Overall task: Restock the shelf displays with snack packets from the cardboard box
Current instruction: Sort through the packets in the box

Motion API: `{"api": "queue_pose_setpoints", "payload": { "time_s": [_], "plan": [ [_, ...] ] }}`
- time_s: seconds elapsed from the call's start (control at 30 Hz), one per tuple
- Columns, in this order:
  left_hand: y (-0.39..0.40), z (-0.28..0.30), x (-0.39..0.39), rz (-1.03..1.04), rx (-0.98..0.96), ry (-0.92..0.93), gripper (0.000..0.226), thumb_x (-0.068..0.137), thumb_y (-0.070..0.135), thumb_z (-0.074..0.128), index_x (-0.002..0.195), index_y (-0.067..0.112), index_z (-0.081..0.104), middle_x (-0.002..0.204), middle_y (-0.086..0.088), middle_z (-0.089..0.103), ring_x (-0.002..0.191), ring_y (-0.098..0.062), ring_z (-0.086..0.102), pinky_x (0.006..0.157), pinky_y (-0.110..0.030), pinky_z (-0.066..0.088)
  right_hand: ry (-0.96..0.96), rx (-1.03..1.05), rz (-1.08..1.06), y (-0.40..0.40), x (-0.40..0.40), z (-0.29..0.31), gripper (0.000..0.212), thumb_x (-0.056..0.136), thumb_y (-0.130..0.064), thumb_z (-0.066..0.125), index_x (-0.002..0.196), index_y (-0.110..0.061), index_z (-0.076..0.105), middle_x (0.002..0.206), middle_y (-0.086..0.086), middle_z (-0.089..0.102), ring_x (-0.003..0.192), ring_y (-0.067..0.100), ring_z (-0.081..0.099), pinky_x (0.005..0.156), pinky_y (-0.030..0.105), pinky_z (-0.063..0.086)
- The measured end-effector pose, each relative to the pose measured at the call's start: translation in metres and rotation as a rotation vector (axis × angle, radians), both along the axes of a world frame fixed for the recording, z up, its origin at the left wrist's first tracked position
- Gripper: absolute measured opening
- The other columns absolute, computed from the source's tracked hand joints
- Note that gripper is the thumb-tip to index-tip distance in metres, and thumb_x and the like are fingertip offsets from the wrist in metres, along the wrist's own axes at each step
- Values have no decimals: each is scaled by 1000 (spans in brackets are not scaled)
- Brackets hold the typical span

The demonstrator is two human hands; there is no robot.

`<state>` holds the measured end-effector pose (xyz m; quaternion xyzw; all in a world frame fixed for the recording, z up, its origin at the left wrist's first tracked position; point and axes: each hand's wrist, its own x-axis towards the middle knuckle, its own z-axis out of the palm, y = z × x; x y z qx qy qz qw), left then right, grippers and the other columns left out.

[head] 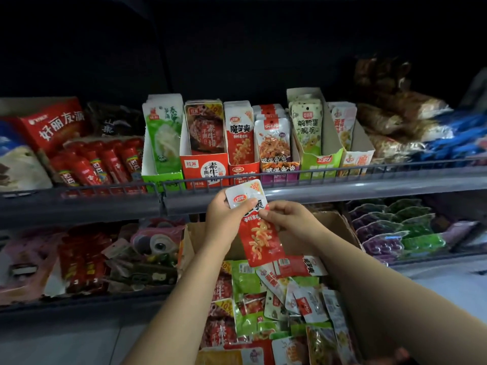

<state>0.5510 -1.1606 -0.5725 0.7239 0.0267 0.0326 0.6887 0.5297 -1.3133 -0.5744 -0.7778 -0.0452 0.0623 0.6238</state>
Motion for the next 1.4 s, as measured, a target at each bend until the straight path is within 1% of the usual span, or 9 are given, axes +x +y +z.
{"api": "queue_pose_setpoints", "payload": {
  "time_s": [0.17,0.27,0.4,0.5,0.6,0.9,1.17,1.27,1.4],
  "plan": [
    [10,8,17,-64,94,-210,28,91,32,59,117,23,54,104,13,62,97,-5,61,80,-26,50,-47,-56,-87,-1,24,29,13,88,-17,65,76,-14,60,57,-10,63,48,-2,58,48,12,44],
    [21,3,29,134,447,-355,22,95,25,52,115,22,59,104,16,58,105,-10,56,97,-32,37,-93,-100,-172,-4,41,44,16,87,-21,66,75,-15,59,78,1,68,69,11,63,62,20,52],
    [25,-4,36,239,777,-547,26,86,14,57,110,18,66,129,-3,53,129,-24,42,100,-36,17,-172,-191,-252,-4,66,64,14,87,-23,66,83,-11,61,88,8,70,79,20,67,77,37,57],
    [24,-4,36,140,963,-543,40,89,20,57,129,22,56,157,-5,19,146,-20,7,113,-46,-4,-263,-261,-297,0,83,79,19,89,-24,64,97,-8,60,83,6,69,75,21,67,72,37,57],
    [26,-3,40,74,1092,-467,49,95,32,46,143,31,36,159,2,-12,144,-12,-18,112,-46,-16,-340,-258,-357,5,101,95,25,92,-24,60,112,-11,53,87,5,68,70,16,66,61,30,56],
    [27,1,44,1,1220,-349,59,98,43,34,149,41,4,145,1,-44,136,-18,-38,109,-49,-21,-452,-397,-336,22,141,122,31,93,-20,56,119,-12,43,105,6,63,88,26,65,74,50,56],
    [25,2,45,19,1223,-354,62,96,39,41,149,41,9,149,0,-38,138,-20,-34,108,-47,-21,-436,-609,-237,23,163,107,49,90,-3,50,130,-18,27,89,5,60,80,28,63,54,34,51],
    [26,2,44,20,1203,-366,61,96,39,42,149,41,12,150,0,-36,139,-19,-33,108,-46,-22,-448,-709,-253,23,173,100,50,88,-3,53,129,-16,28,102,13,61,80,27,58,59,35,48],
    [27,2,44,17,1190,-380,61,96,37,43,148,41,13,151,0,-35,139,-19,-32,108,-45,-24,-445,-774,-283,19,185,94,54,83,-7,65,127,-14,33,121,14,54,101,30,55,72,35,46]
  ]
}}
